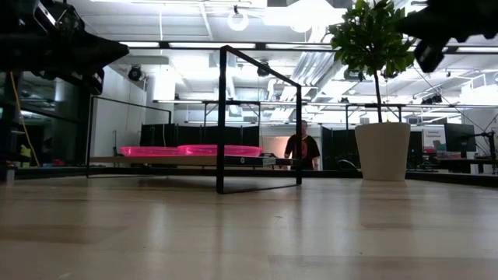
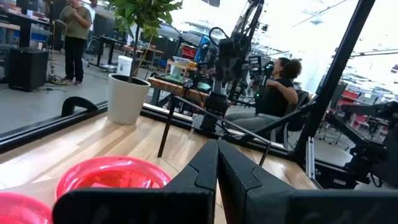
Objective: Place and stack plates onto a shelf
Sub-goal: Return to Home Position
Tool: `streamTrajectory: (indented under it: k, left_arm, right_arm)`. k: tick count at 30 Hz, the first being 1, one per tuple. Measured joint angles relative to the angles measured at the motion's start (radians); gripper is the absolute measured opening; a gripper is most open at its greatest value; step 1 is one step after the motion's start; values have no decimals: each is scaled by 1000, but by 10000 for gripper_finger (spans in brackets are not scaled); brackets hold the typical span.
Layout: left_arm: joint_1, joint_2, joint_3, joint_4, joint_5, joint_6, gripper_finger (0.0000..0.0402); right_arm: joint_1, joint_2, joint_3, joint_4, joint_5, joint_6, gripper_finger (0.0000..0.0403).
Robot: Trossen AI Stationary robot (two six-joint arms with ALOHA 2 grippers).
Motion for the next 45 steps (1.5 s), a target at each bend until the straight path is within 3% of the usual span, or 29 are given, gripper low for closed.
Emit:
streamTrajectory:
  k: [7,13,25,31,45]
  left_arm:
    - [0,0,0,0,0,0,0]
    - [0,3,1,-6,0,0,0]
    - [0,9,1,-19,-3,0,0]
    - [0,8,1,-18,-4,0,0]
    - [0,8,1,-21,-3,0,0]
  right_arm:
    - [0,-237,-95,12,-11,-36,0]
    - [0,-222,-140,58,-132,-57,0]
    - [-1,-235,-353,368,-130,-144,0]
    - [-3,-232,-358,285,-74,-185,0]
    - [-3,-225,-357,231,-74,-186,0]
